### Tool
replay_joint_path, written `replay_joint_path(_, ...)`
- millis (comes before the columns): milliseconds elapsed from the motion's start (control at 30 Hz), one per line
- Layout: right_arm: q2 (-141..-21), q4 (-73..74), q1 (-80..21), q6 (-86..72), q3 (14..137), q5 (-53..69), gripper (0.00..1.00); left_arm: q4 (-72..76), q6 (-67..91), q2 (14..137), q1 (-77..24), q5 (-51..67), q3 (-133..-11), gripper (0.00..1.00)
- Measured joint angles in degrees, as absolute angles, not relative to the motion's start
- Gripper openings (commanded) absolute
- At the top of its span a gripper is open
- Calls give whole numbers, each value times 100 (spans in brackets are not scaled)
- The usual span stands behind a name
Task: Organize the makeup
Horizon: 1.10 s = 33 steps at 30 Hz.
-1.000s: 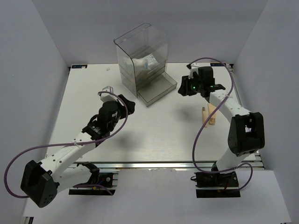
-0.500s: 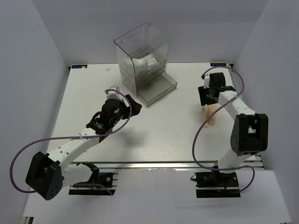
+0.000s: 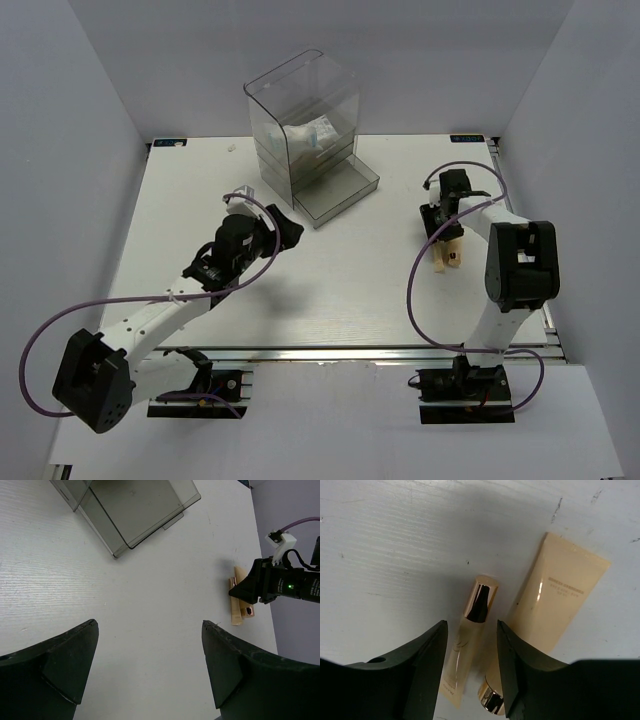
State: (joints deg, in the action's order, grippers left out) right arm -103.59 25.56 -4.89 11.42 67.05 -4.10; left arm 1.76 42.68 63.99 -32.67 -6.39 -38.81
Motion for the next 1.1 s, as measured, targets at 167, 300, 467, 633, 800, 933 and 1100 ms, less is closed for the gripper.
replay_joint_path(167,-10532,2539,-486,1138,6709,-338,45,167,4311,6326,-3267,-659,-3806,93)
replay_joint_path(300,-10538,2515,-486,1107,6702,-255,29,167,4313,6316,-3267,-672,-3806,93)
replay_joint_path(467,-10534,2497,-484,1125,6713,-93,5,152,4313,6281,-3267,-692,-3806,93)
replay_joint_path(633,-10541,2814,-478,1063,7223,1057,2,152,4309,6250,-3267,-698,-3806,93)
replay_joint_path(800,-10551,2722,-1074,1619,8429,1894,2,104,4294,6235,-3267,-716,-3806,93)
replay_joint_path(933,-10654,2244,-1918,2875,9233,1981,0,-75,4292,6104,-3267,-819,-3806,93)
replay_joint_path(1100,-11231,1468,-2681,5059,9902,1782,2,-226,4313,5688,-3267,-991,-3778,93)
